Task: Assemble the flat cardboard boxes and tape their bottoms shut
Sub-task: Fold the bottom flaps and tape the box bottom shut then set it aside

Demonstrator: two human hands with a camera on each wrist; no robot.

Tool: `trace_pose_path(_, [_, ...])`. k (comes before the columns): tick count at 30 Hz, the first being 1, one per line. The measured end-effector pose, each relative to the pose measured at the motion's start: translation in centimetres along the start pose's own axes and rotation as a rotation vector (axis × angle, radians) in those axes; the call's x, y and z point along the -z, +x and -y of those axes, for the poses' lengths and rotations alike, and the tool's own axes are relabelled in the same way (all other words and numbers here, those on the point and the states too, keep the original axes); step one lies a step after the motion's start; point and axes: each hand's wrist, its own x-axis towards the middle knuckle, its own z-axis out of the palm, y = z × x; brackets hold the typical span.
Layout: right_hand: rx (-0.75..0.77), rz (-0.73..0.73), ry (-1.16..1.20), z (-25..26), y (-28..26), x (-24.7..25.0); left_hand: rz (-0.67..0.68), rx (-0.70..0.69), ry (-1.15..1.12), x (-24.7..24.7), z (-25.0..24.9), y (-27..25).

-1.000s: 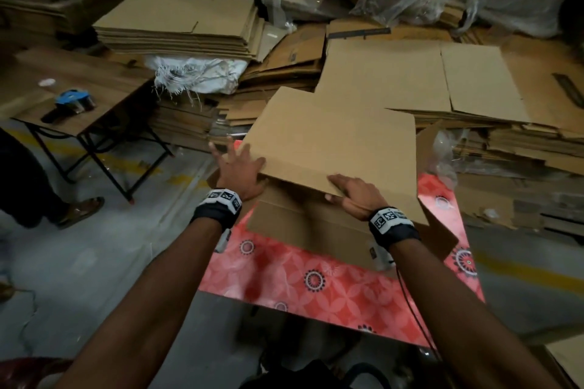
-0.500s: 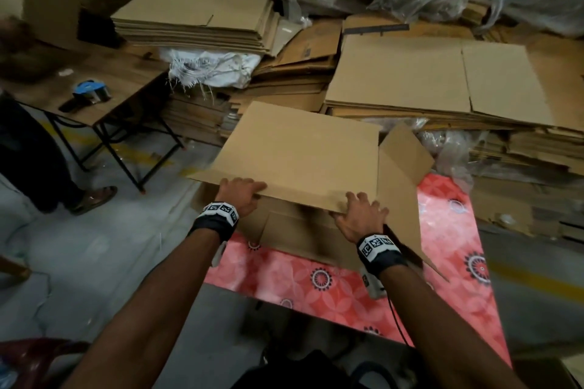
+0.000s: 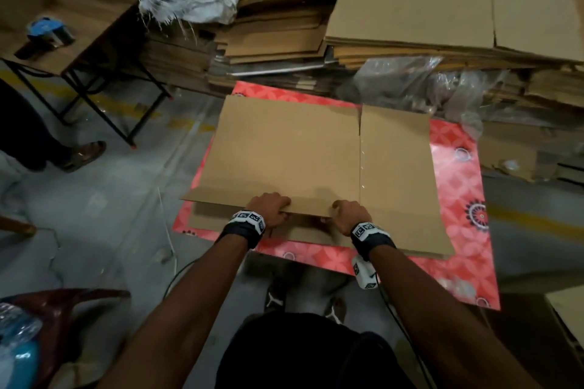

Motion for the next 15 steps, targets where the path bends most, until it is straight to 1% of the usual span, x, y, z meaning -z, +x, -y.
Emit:
trace_pose_path(5, [0.032, 0.025, -0.126, -0.8, -0.4, -5.1, -0.017, -0.047, 0.158, -4.8, -2.1, 0.6])
trace_pose_path(8, [0.026, 0.087, -0.110, -1.3, -1.1, -7.7, -0.039, -0.061, 0.265, -7.4, -2.5, 0.5])
trace_pose_path(10, [0.024, 0.097, -0.109, -1.7, -1.5, -8.7, -0.060, -0.075, 0.296, -8.7, -2.6, 0.6])
trace_pose_path(12, [0.014, 0.095, -0.080, -1.8, -1.8, -9.0, -0.024, -0.112, 0.343, -9.6, -2.4, 0.8])
trace_pose_path(15, [0.001, 0.102, -0.036, -1.8, -2.1, -9.0, -0.036, -0.159, 0.429, -9.9, -2.2, 1.6])
